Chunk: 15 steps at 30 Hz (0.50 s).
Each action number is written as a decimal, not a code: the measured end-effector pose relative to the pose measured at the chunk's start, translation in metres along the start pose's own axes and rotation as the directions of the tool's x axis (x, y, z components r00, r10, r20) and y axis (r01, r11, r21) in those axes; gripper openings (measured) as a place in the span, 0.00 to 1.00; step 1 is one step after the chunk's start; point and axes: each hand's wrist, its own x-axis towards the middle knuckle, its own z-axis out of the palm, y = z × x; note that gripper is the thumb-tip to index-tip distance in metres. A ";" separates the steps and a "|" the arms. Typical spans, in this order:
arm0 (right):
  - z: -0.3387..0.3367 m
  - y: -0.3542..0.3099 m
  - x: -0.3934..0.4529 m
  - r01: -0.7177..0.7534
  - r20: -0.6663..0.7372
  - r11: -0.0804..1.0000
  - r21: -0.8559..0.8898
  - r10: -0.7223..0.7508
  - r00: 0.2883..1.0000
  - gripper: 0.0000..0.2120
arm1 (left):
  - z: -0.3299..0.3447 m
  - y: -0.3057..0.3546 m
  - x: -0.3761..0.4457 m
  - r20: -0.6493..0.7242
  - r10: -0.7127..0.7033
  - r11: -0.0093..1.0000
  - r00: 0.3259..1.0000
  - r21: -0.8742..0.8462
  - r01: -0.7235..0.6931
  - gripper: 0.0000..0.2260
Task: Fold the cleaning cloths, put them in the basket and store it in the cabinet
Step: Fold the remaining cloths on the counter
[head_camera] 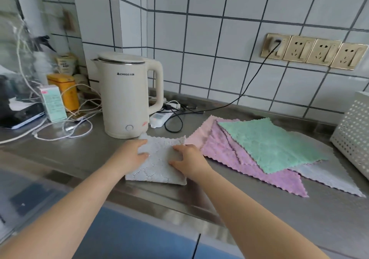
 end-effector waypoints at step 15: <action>0.035 0.001 0.010 0.076 0.078 0.914 -0.400 -0.049 0.996 0.27 | 0.034 0.007 0.006 0.152 0.089 0.877 0.984 0.457 -0.150 0.23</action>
